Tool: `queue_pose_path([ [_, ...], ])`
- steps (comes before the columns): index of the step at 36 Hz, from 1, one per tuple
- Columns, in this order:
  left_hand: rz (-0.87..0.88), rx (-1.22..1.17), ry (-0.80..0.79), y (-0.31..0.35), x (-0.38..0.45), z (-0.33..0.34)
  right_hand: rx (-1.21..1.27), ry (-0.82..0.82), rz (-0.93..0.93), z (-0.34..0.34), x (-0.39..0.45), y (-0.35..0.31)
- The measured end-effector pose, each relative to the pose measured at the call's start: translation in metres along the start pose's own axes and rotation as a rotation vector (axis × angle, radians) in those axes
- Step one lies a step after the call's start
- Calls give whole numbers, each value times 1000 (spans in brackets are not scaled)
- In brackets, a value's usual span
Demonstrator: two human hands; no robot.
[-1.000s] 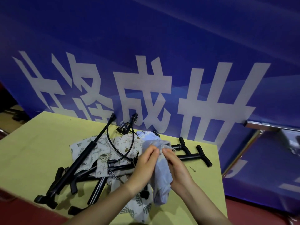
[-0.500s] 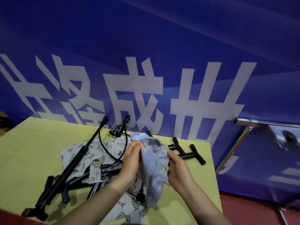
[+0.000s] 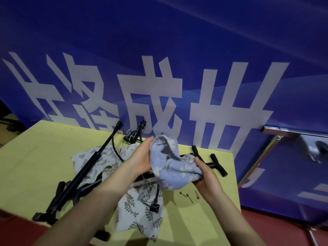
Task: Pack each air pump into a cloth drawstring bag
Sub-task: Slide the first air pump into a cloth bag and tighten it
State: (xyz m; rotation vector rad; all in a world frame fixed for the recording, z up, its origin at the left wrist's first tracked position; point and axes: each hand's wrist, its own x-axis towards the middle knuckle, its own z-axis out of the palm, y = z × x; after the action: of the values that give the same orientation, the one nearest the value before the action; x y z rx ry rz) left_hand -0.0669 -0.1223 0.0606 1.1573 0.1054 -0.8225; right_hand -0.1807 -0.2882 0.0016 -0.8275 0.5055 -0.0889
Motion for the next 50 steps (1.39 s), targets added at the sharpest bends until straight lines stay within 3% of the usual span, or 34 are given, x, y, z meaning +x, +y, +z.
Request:
queue_pose_path([
  [5,30,281,17,6,-15,-21,245,12,106,-12,12,-16],
  [9,114,270,94,6,-19,-36,477,1,222,-3,18,-27],
  [12,248,58,200,10,-21,-41,506,-45,317,14,18,-29],
  [19,369,-344,209,20,-23,-42,242,-192,347,33,19,0],
  [25,299,-340,209,11,-22,-42,164,-292,230,24,5,16],
  [28,212,-423,186,8,-24,-42,92,-240,156,10,7,18],
  [33,148,-562,130,-1,-23,-44,-624,-18,-100,-2,12,32],
  [37,146,-470,80,0,-32,-27,-769,92,-136,-6,14,42],
  [41,115,-340,21,-3,-31,-26,-486,124,2,-1,19,36],
  [45,28,-141,25,-1,-26,-38,233,90,277,-6,32,22],
  [50,35,228,43,-14,-21,-64,453,164,426,-22,47,17],
])
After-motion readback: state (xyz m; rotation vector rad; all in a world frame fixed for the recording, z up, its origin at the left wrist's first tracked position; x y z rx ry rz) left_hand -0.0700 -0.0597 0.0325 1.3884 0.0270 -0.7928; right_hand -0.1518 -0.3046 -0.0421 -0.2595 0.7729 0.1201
